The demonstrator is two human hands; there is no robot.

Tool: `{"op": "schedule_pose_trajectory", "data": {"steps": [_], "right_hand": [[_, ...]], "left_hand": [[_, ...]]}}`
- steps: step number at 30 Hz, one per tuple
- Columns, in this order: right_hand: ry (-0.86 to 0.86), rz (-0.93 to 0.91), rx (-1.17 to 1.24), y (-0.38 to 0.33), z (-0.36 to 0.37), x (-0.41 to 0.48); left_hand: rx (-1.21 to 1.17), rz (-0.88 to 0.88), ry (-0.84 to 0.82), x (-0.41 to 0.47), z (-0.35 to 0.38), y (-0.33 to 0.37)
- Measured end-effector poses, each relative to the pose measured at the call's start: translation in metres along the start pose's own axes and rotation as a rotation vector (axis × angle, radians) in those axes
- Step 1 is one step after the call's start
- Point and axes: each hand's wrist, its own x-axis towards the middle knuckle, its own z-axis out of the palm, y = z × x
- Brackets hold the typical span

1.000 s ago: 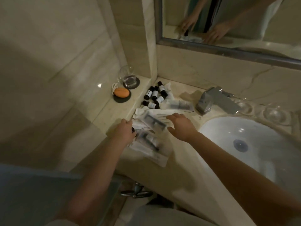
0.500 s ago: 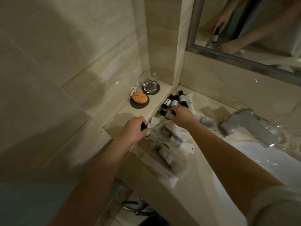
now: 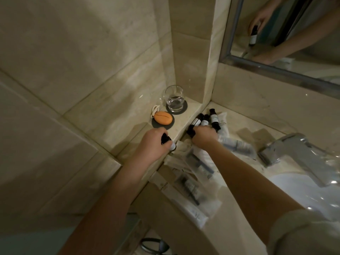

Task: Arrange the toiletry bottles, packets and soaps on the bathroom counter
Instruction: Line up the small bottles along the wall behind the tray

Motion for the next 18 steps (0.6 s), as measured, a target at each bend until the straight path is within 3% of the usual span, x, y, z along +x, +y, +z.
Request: {"op": "schedule_pose_trajectory", "data": {"steps": [8,13,18], "right_hand": [[0.217,-0.026,0.68,0.037,-0.033,-0.07],[0.271,0.077,0.966,0.081,-0.044,-0.144],[0.378,0.198,1.072,0.134,-0.041,-0.219]], "left_hand": [[-0.032,0.081,-0.046,-0.011,0.009,0.033],[-0.046,0.181,-0.1,-0.02,0.03,0.078],[-0.08,0.299,-0.172,-0.039,0.06,0.134]]}}
